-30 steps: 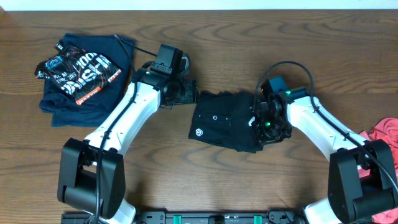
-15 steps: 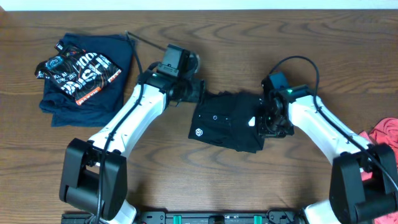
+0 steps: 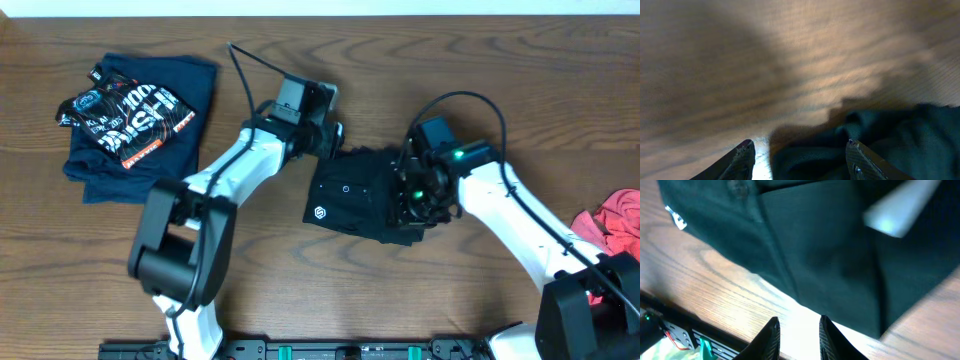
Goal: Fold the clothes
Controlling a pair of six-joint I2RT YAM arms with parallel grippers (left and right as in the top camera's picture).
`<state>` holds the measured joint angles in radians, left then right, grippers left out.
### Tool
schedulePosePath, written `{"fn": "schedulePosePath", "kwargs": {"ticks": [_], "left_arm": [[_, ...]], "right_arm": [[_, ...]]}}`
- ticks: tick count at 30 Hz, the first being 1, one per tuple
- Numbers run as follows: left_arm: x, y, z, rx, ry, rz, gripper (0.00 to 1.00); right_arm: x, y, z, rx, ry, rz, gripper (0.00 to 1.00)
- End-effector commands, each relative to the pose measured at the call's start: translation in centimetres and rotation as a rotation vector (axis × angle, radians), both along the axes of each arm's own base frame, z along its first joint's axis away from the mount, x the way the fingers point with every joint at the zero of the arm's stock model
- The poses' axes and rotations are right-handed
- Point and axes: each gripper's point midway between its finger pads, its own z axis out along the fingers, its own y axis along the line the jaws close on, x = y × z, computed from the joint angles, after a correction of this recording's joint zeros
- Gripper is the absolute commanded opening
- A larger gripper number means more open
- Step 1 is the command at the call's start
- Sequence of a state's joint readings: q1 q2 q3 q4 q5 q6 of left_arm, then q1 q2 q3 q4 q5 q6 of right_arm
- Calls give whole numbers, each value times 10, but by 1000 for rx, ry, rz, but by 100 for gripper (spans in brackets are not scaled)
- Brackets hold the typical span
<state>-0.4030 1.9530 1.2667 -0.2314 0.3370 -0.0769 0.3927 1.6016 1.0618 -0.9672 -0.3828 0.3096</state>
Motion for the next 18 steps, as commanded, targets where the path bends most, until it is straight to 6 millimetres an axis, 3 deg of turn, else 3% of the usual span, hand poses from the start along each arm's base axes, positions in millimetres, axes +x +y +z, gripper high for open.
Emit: {"fn": "schedulePosePath", "kwargs": {"ticks": [1,7,10,14,18], "left_arm": [[-12,-8,-20,15,49,-44,60],[-39,7,-46,102,185,-34,60],[-57,20,-54,163,262,-24,59],[-95,36,-61,229,428,-10,50],[-130,52,-61,289,591,37,50]], "right_arm": [[-15,8,-13,22,30,39,25],[-25,4,-47,11,53,24,25],[-24,-9,-64,-54,36,10,25],[-3,-43,-77,-212,-42,-59,24],[41,-79,-77,-336,-205,-155,26]]}}
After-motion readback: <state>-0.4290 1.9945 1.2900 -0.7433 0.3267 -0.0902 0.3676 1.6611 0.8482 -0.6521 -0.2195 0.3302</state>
